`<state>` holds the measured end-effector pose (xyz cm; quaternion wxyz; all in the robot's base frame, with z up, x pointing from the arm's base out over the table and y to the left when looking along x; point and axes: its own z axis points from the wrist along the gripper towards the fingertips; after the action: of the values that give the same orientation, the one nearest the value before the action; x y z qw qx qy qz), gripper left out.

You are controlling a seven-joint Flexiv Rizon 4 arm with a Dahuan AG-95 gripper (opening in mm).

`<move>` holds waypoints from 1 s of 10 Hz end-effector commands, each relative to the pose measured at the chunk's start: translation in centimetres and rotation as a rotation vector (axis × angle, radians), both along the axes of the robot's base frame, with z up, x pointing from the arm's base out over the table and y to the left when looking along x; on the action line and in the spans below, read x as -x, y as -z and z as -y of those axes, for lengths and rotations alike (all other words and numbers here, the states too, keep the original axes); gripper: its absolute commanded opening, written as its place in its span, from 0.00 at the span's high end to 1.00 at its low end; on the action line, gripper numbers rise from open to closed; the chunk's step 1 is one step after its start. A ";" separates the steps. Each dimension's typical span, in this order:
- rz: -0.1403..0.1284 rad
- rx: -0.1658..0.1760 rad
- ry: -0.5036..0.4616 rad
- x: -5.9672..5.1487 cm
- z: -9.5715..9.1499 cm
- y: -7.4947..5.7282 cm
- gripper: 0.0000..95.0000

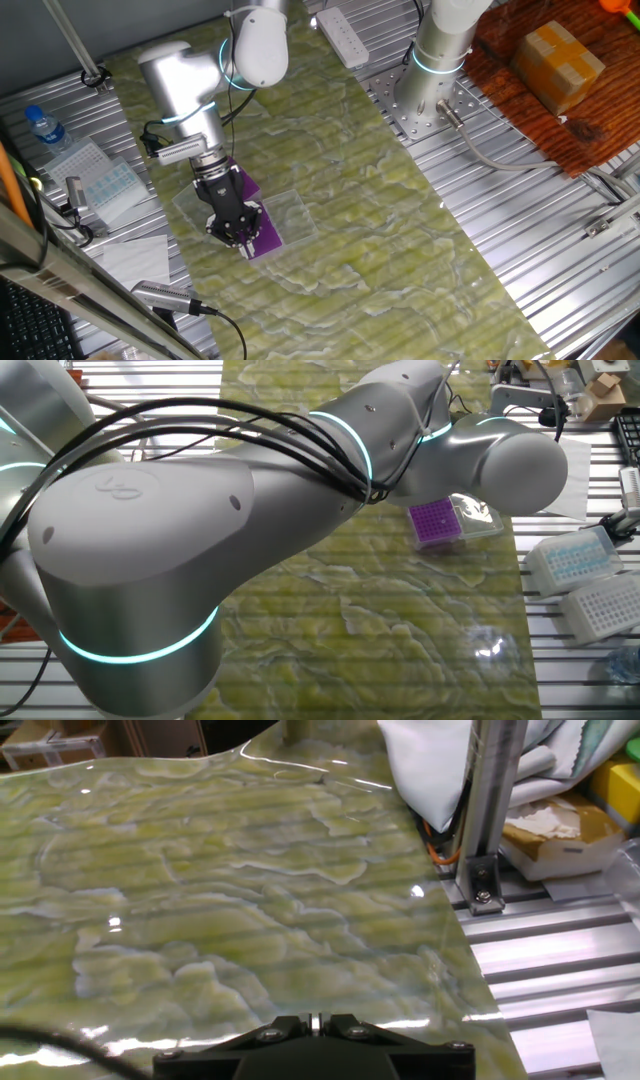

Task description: Transfer all small pipette tips from one holder to another

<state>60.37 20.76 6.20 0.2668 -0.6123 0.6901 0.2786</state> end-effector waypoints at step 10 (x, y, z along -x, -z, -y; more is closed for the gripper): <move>0.035 0.001 -0.032 0.1 0.1 0.2 1.00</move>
<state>60.26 20.62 6.02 0.2747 -0.6294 0.6743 0.2716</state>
